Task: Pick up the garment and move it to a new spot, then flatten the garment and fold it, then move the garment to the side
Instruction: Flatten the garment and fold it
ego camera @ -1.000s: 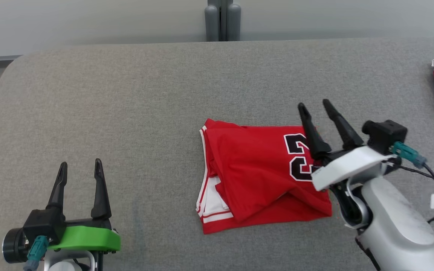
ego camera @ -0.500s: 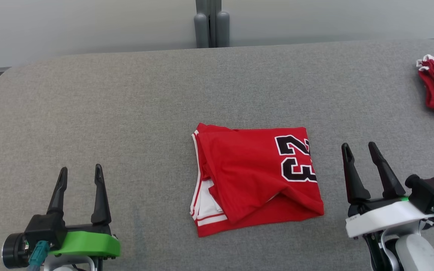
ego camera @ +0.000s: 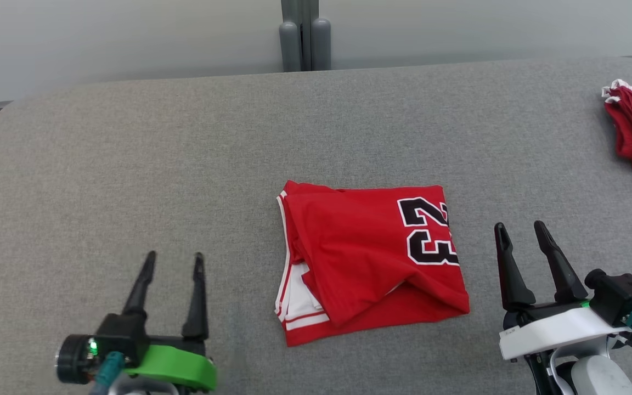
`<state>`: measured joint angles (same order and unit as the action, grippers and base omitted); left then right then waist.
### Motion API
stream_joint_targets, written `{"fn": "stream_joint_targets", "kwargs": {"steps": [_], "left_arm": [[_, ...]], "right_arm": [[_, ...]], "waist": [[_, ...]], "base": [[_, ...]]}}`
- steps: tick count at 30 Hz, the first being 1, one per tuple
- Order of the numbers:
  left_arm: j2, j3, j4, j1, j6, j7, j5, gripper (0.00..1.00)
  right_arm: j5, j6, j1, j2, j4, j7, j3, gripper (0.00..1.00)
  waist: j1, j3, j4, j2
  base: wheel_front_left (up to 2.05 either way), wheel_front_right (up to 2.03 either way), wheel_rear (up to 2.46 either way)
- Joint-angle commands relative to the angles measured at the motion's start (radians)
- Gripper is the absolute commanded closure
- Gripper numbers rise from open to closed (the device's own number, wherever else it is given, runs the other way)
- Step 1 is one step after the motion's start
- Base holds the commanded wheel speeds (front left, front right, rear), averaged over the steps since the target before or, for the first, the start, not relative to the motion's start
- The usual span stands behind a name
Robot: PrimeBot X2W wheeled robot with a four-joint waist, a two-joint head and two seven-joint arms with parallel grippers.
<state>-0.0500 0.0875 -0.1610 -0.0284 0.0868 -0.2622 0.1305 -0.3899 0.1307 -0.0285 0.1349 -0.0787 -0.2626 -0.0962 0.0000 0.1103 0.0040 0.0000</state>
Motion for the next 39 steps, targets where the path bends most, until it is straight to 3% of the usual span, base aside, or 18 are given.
{"fn": "stream_joint_targets", "kwargs": {"steps": [1, 13, 27, 28, 29, 30, 39], "left_arm": [[-0.002, 0.031, -0.007, 0.016, 0.008, -0.003, -0.001, 0.00], [-0.003, 0.343, -0.155, -0.018, 0.039, -0.003, 0.028, 0.00], [-0.003, 0.463, -0.308, -0.102, 0.045, -0.003, 0.076, 0.00], [-0.003, 0.465, -0.313, -0.106, 0.045, -0.003, 0.083, 0.28], [-0.003, 0.464, -0.320, -0.111, 0.045, -0.003, 0.097, 0.77], [-0.003, 0.465, -0.326, -0.115, 0.045, -0.003, 0.098, 1.00], [-0.006, 0.418, -0.315, -0.156, 0.044, -0.003, 0.093, 1.00]], "right_arm": [[0.009, 0.000, -0.003, 0.000, -0.001, -0.002, 0.001, 0.00], [0.009, 0.000, -0.038, 0.004, -0.013, -0.003, -0.027, 0.00], [0.000, 0.000, -0.054, -0.007, -0.017, -0.003, -0.050, 0.00], [-0.001, 0.000, -0.054, -0.007, -0.017, -0.003, -0.050, 0.00], [-0.001, 0.000, -0.054, -0.008, -0.018, -0.003, -0.051, 0.00], [-0.001, 0.000, -0.054, -0.008, -0.018, -0.002, -0.050, 0.00], [0.008, 0.000, -0.046, -0.013, -0.023, -0.003, -0.033, 0.00]], "waist": [[0.0000, -0.001, 0.001, 0.0000], [0.0000, 0.027, -0.044, 0.0000], [0.0000, 0.060, -0.107, 0.0000], [0.0000, 0.061, -0.109, 0.0000], [0.0000, 0.062, -0.111, 0.0000], [0.0000, 0.062, -0.112, 0.0000], [0.0000, 0.061, -0.092, 0.0000]], "base": [[0.00, 0.00, 0.00], [0.00, 0.00, 0.00], [0.00, 0.00, 0.00], [0.00, 0.00, 0.00], [0.00, 0.00, 0.00], [0.00, 0.00, 0.00], [0.00, 0.00, 0.00]]}}
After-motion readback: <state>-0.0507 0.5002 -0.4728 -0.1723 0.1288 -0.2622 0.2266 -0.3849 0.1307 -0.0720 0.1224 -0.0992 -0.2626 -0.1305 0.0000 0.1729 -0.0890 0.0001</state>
